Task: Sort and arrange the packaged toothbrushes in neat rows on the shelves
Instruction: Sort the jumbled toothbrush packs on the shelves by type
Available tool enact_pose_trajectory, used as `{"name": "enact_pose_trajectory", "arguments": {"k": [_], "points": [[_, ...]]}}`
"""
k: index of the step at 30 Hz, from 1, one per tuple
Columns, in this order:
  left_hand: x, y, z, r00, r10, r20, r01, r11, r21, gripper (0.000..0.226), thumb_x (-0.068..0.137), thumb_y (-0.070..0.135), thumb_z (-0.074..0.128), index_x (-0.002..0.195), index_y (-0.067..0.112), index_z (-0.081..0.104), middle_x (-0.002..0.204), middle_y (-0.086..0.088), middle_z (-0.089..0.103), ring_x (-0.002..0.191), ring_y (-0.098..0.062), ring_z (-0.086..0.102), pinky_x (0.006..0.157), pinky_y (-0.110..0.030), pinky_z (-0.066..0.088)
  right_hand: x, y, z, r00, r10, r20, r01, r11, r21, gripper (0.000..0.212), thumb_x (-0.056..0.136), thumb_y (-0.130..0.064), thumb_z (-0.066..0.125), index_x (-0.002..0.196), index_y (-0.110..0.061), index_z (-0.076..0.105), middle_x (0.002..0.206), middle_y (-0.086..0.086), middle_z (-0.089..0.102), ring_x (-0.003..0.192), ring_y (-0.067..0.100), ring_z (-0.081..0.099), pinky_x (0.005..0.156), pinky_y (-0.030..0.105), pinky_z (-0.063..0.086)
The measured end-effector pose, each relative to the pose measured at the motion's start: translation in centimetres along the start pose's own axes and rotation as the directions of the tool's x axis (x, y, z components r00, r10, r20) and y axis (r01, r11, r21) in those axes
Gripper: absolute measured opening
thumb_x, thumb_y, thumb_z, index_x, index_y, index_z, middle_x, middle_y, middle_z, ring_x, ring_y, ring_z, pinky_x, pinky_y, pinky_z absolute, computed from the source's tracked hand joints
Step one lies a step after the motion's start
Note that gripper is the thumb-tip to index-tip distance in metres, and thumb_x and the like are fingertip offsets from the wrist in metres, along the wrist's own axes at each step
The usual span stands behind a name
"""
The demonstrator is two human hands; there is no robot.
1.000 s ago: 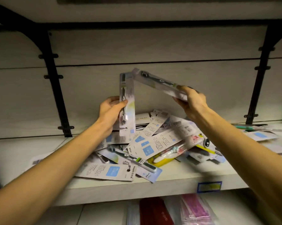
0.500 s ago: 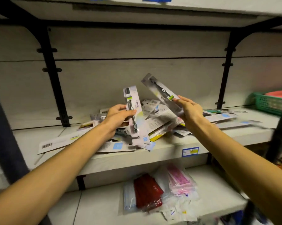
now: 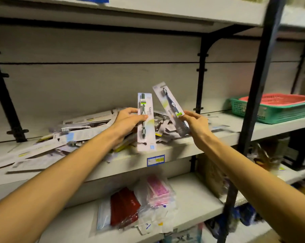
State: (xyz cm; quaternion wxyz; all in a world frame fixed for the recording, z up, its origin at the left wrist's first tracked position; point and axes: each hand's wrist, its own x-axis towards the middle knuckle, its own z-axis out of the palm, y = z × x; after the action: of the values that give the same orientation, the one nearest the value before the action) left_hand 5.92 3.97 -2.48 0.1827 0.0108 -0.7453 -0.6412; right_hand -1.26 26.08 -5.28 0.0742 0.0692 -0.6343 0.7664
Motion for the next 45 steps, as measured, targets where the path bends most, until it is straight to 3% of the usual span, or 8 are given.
{"name": "enact_pose_trajectory", "arguments": {"k": [4,8,11,16,19,23,38,45], "points": [[1.9,-0.6,5.8,0.999,-0.041,-0.024,0.041,0.999,0.010,0.030,0.084,0.009,0.077,0.111,0.006,0.063,0.096,-0.013,0.077,0.083,-0.026,0.074,0.077,-0.044,0.062,3.9,0.8,-5.4,0.997,-0.073,-0.005,0.071,0.987,-0.141,0.031,0.090,-0.012,0.070,0.120,-0.006,0.070,0.096,0.002,0.072,0.071,0.006,0.065,0.049,0.014,0.049],[4.0,-1.0,11.2,0.999,-0.026,-0.033,0.030,0.991,0.131,0.022,0.085,0.016,0.076,0.103,0.016,0.065,0.090,-0.005,0.076,0.059,-0.008,0.070,0.046,-0.022,0.051,7.2,2.3,-11.1,0.985,-0.164,-0.054,0.145,0.957,-0.250,0.034,0.097,-0.019,0.063,0.126,-0.002,0.063,0.110,0.008,0.069,0.086,0.017,0.066,0.062,0.023,0.058],[5.2,-1.5,15.7,1.000,-0.022,0.003,0.021,0.995,0.102,0.028,0.087,0.008,0.073,0.112,0.005,0.061,0.100,-0.009,0.075,0.067,-0.009,0.072,0.053,-0.021,0.053,8.8,3.3,-14.7,0.974,-0.196,-0.113,0.146,0.926,-0.349,0.034,0.100,-0.025,0.057,0.128,-0.007,0.054,0.120,0.009,0.063,0.103,0.024,0.063,0.087,0.042,0.057],[7.1,-2.4,21.8,0.998,-0.037,0.052,0.031,0.993,0.114,0.035,0.088,0.000,0.070,0.120,-0.005,0.056,0.113,-0.020,0.071,0.089,-0.025,0.070,0.075,-0.031,0.059,11.4,4.1,-17.8,0.963,-0.258,-0.082,0.183,0.842,-0.508,0.034,0.102,-0.031,0.051,0.128,-0.010,0.052,0.108,0.000,0.058,0.084,0.012,0.058,0.062,0.019,0.044],[8.7,-3.3,23.4,0.998,-0.039,0.054,0.032,0.992,0.122,0.034,0.088,0.001,0.071,0.119,0.000,0.057,0.113,-0.018,0.072,0.086,-0.020,0.070,0.069,-0.020,0.058,13.5,4.7,-17.8,0.987,-0.147,-0.069,0.084,0.829,-0.553,0.033,0.103,-0.034,0.046,0.122,-0.008,0.051,0.113,0.009,0.060,0.093,0.025,0.059,0.072,0.034,0.052],[10.3,-4.8,23.2,0.997,-0.077,0.014,0.074,0.983,0.169,0.027,0.087,0.006,0.074,0.111,0.006,0.062,0.111,-0.015,0.073,0.097,-0.025,0.072,0.091,-0.039,0.057,15.1,5.2,-16.7,0.998,-0.063,-0.021,0.034,0.757,-0.652,0.035,0.103,-0.036,0.041,0.119,-0.007,0.052,0.110,0.010,0.058,0.092,0.027,0.056,0.070,0.032,0.042],[9.6,-7.5,15.9,0.986,0.079,-0.149,0.015,0.842,0.540,0.031,0.085,0.046,0.070,0.104,0.022,0.066,0.088,0.009,0.076,0.084,-0.015,0.072,0.083,-0.043,0.056,16.1,7.3,-5.8,0.978,0.112,0.178,0.020,0.794,-0.608,0.046,0.106,-0.031,0.036,0.116,0.009,0.057,0.116,0.029,0.066,0.107,0.039,0.065,0.096,0.046,0.051],[9.3,-7.7,14.1,0.986,0.115,-0.119,-0.025,0.814,0.580,0.031,0.087,0.052,0.067,0.103,0.026,0.065,0.083,0.012,0.075,0.080,-0.013,0.072,0.080,-0.042,0.057,15.8,7.1,-6.0,0.954,0.140,0.266,0.028,0.840,-0.541,0.025,0.101,-0.031,0.051,0.079,-0.020,0.050,0.078,0.003,0.061,0.070,0.017,0.055,0.060,0.027,0.043]]}}
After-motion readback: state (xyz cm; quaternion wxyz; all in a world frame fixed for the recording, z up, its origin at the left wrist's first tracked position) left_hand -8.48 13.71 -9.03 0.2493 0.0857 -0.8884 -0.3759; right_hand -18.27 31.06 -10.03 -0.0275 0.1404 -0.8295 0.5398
